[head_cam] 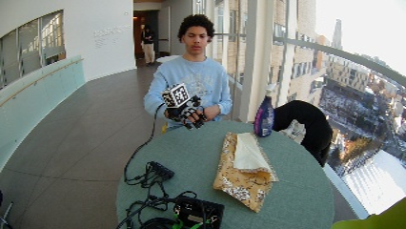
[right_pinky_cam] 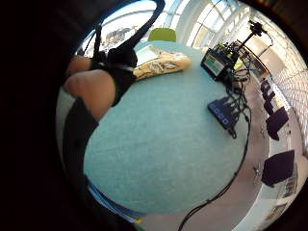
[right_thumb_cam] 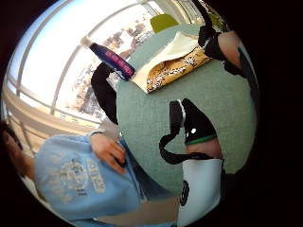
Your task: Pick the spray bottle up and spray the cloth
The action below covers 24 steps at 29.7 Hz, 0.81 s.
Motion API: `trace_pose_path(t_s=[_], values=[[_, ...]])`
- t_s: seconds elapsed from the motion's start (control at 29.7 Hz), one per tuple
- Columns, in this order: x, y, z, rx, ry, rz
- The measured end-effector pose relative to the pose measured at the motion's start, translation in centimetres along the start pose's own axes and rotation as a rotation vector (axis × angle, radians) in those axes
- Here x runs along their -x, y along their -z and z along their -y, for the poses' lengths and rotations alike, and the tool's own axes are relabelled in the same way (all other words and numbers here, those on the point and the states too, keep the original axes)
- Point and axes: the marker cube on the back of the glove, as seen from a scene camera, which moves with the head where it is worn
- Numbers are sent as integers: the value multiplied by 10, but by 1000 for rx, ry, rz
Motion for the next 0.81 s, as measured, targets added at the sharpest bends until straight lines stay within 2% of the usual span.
trace_pose_path(t_s=[0.27, 0.81], values=[[-13, 8, -29, -39, -10, -80], [-6, 4, -30, -30, 31, -70]])
